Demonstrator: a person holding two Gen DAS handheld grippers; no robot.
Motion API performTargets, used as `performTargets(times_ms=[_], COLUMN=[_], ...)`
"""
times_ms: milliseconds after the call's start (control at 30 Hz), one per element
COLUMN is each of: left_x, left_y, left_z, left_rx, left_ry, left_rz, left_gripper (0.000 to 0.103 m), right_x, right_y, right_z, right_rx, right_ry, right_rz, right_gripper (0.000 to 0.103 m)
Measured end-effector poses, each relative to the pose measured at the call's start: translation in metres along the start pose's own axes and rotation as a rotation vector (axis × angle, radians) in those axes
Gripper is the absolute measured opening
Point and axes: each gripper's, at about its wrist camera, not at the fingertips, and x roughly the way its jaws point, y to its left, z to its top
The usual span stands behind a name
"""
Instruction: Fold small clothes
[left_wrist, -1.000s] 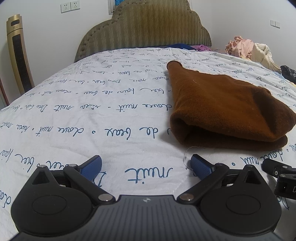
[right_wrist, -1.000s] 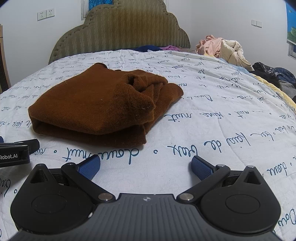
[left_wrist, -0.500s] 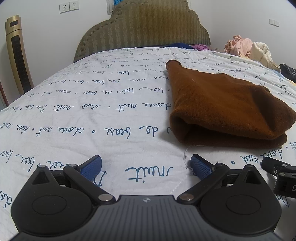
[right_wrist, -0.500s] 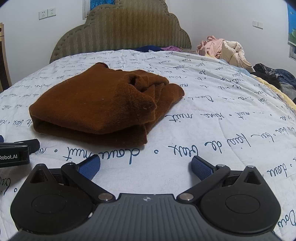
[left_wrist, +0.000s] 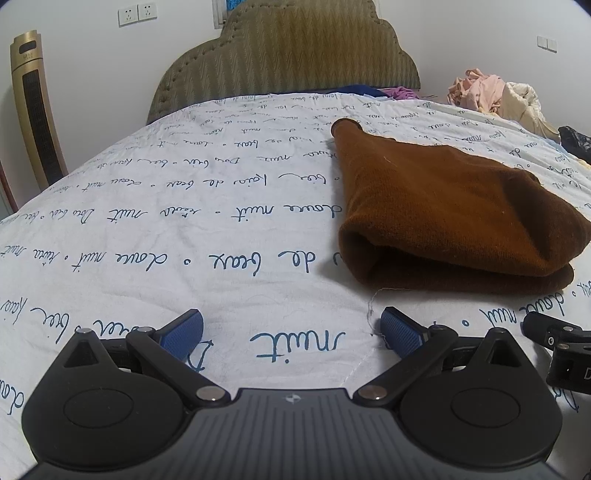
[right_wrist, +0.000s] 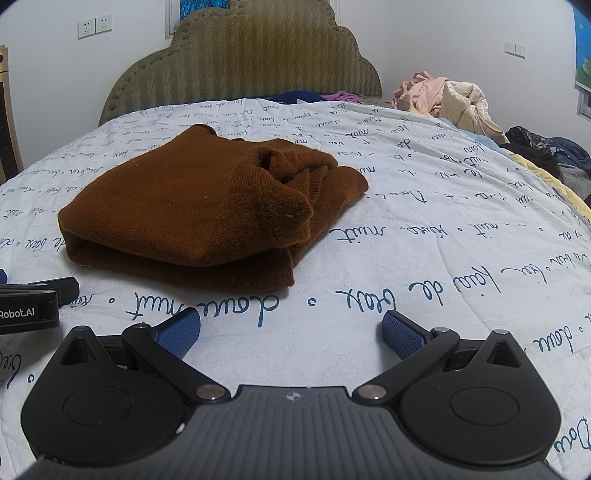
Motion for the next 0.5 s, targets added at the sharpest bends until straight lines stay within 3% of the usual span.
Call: performTargets(times_ms=[500], left_x=[-0.0059], left_y=[0.0020], left_z=[0.0022], left_rx=[0.036], left_ry=[-0.006], left_rz=[-0.016], left_gripper=[0.103], right_x=[-0.0047], right_y=[-0.0059], right_z=[0.0053], right_rx=[-0.014], right_ry=[0.006], right_rz=[0.033], right_gripper=[0.103])
